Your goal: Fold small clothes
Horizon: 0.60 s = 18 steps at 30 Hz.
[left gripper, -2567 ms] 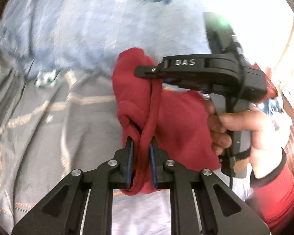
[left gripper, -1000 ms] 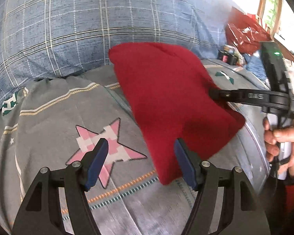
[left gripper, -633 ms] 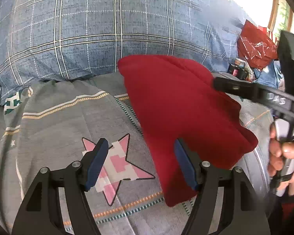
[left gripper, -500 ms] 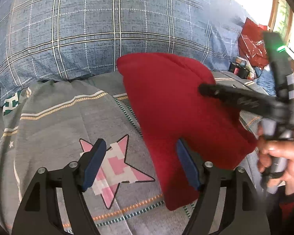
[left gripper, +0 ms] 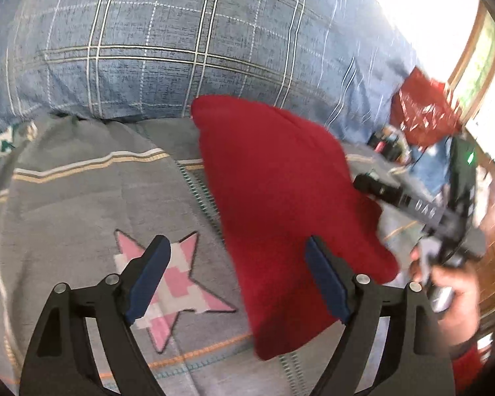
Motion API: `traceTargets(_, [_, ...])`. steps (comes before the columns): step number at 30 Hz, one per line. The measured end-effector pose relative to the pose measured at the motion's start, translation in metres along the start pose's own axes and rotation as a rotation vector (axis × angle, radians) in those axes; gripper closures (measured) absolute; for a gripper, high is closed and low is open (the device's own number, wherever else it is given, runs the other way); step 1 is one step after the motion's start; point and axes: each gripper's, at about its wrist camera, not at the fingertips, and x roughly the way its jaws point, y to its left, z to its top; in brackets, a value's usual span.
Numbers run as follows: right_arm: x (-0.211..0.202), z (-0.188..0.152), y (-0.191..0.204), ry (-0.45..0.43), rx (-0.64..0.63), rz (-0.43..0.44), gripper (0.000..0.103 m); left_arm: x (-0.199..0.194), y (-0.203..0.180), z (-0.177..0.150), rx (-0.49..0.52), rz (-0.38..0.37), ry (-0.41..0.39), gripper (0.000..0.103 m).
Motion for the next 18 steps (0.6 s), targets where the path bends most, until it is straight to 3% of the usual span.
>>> traceTargets(4, [0.012, 0.003, -0.01, 0.055, 0.067, 0.106, 0.019, 0.02, -0.006, 0.009, 0.002, -0.039, 0.041, 0.017])
traceTargets(9, [0.021, 0.002, -0.013, 0.068, 0.087, 0.103, 0.013, 0.052, -0.016, 0.011, -0.028, -0.105, 0.112, 0.014])
traceTargets(11, [0.029, 0.0, -0.014, 0.092, 0.103, 0.16, 0.014, 0.057, -0.019, 0.01, -0.031, -0.095, 0.112, 0.012])
traceTargets(12, [0.036, -0.002, -0.014, 0.119, 0.112, 0.193, 0.017, 0.059, -0.019, 0.01, -0.034, -0.094, 0.113, 0.012])
traceTargets(14, [0.04, -0.002, -0.009, 0.099, 0.102, 0.201, 0.036, 0.061, -0.018, 0.01, -0.057, -0.101, 0.11, 0.016])
traceTargets(18, [0.021, -0.001, 0.01, 0.048, 0.003, 0.168, 0.062, 0.041, -0.017, 0.012, -0.042, -0.072, 0.078, 0.042])
